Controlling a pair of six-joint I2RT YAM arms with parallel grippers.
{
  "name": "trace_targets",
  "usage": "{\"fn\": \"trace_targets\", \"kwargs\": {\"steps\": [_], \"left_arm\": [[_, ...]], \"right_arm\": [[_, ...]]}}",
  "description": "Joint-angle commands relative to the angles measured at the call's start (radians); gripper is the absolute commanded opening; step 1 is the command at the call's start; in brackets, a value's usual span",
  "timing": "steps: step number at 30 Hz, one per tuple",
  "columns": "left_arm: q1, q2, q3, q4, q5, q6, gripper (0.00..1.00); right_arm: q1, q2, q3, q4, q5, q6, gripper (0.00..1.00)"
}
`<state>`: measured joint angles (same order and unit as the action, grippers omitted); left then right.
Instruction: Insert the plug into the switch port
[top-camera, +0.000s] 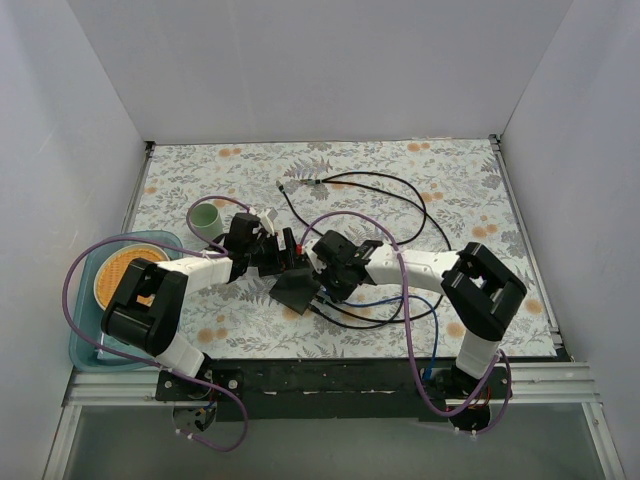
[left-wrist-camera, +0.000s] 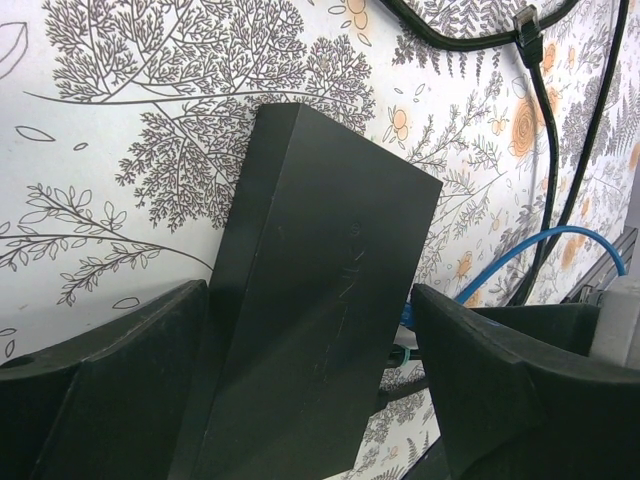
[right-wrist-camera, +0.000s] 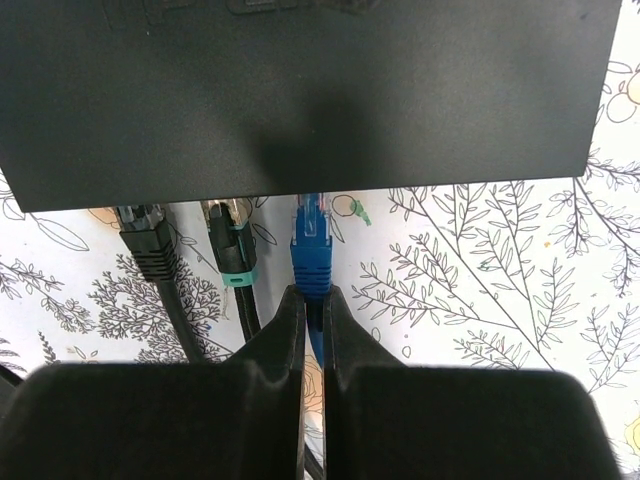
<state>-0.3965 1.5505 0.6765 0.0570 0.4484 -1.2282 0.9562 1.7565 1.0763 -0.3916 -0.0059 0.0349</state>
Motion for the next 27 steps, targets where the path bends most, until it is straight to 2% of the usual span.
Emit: {"fn": "trace_targets", "kwargs": {"steps": [1,13,19,27], "left_arm": [[-0.013,-0.013,-0.022,0.004,0.082,-0.010,0.80],[-0.021,-0.023,-0.038,0.017,0.130,-0.024,0.67],[-0.033,-0.018,-0.045,0.026,0.190,-0.036,0.55],[-0.065,-0.006,-0.040,0.021,0.265,-0.060,0.50]], "right_arm": [[0.016,0.012,0.002,0.157,0.030,0.025,0.01],[0.023,0.024,0.001,0.284,0.026,0.072,0.01],[0.023,0.023,-0.006,0.350,0.027,0.077,0.01],[0.023,0.018,0.022,0.445,0.021,0.074,0.01]]}}
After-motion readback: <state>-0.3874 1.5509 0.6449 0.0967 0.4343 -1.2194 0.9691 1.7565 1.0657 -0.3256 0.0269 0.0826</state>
